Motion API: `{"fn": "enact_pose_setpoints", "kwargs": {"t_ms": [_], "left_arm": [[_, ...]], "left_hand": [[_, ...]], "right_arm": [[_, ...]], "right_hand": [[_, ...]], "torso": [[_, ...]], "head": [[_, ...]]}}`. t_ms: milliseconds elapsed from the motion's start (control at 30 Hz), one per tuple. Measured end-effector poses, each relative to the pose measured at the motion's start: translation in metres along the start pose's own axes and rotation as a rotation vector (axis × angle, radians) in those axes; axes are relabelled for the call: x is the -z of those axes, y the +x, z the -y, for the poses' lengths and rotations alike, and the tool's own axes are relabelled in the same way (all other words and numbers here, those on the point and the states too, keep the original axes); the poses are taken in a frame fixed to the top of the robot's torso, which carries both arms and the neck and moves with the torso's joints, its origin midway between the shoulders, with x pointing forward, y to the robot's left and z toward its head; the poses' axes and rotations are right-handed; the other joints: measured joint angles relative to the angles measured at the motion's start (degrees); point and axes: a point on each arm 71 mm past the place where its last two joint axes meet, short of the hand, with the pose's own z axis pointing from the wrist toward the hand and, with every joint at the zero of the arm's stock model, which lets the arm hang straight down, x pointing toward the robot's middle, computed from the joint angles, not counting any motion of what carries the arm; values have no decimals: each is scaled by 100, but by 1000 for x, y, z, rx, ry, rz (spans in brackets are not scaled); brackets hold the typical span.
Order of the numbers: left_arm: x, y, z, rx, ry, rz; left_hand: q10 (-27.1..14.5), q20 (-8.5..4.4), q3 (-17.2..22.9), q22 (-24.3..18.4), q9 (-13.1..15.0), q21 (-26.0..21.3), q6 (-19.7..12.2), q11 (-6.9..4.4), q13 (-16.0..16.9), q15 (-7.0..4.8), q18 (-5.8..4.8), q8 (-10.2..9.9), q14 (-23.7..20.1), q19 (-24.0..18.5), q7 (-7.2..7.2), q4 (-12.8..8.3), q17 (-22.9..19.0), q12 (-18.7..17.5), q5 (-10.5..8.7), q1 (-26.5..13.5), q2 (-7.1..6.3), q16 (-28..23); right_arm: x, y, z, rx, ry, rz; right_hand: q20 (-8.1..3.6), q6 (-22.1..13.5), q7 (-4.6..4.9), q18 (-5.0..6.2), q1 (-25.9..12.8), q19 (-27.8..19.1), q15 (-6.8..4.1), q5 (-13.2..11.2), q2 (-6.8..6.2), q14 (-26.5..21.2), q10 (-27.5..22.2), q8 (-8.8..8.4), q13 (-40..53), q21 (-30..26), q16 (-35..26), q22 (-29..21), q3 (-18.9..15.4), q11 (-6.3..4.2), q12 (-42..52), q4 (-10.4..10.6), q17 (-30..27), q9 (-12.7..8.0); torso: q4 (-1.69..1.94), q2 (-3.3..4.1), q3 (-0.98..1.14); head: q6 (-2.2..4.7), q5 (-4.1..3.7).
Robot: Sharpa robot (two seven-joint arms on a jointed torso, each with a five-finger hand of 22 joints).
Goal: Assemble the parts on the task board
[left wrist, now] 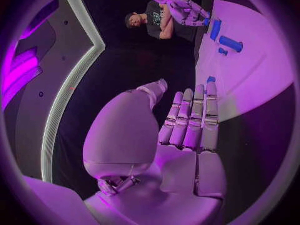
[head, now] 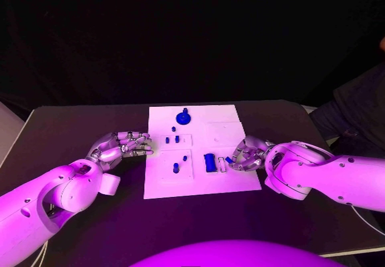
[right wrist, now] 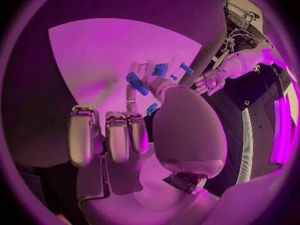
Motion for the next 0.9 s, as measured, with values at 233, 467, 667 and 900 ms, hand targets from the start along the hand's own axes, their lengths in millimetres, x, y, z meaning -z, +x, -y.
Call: {"fn": "enact_pose_setpoints", "kwargs": {"t_ms": [233,467,667,900], "left_arm": [[0,1,0,0,-1,-4],[0,0,0,0,-3,-6],[0,1,0,-2,-4,-8],[0,1,0,-6,-4,-13]], "left_hand": [[0,0,0,-17,-7,0,0,0,0,0,0,0,0,0,0,0,0,30,0,-24,23,0],[0,0,0,-17,-7,0,0,0,0,0,0,0,0,0,0,0,-1,31,0,-23,23,0],[0,0,0,-17,-6,0,0,0,0,0,0,0,0,0,0,0,-1,31,0,-23,23,0],[0,0,-16,-24,-6,0,0,0,0,0,0,0,0,0,0,16,4,31,0,-23,23,0]], "right_arm": [[-8,7,-7,-4,5,-16],[-14,14,-9,4,16,-25],[-16,15,-10,13,22,-20],[-18,17,-11,25,26,-15]], "right_hand": [[0,10,-9,0,-198,0,0,-106,76,0,0,2,0,0,0,0,-79,0,0,80,0,-27],[0,12,-10,0,-278,0,0,-161,96,0,0,2,0,0,0,-1,-117,0,0,117,0,-38],[0,22,-19,0,-349,0,0,-190,63,0,0,41,0,0,0,-1,-134,0,0,134,0,-38],[0,31,-27,0,-398,0,0,-234,22,0,2,15,0,0,0,-2,-196,1,0,196,0,-88]], "torso": [[5,0,-4],[3,5,2],[-2,5,5],[-2,7,9]], "head": [[10,-5],[2,24],[8,51],[0,55]]}}
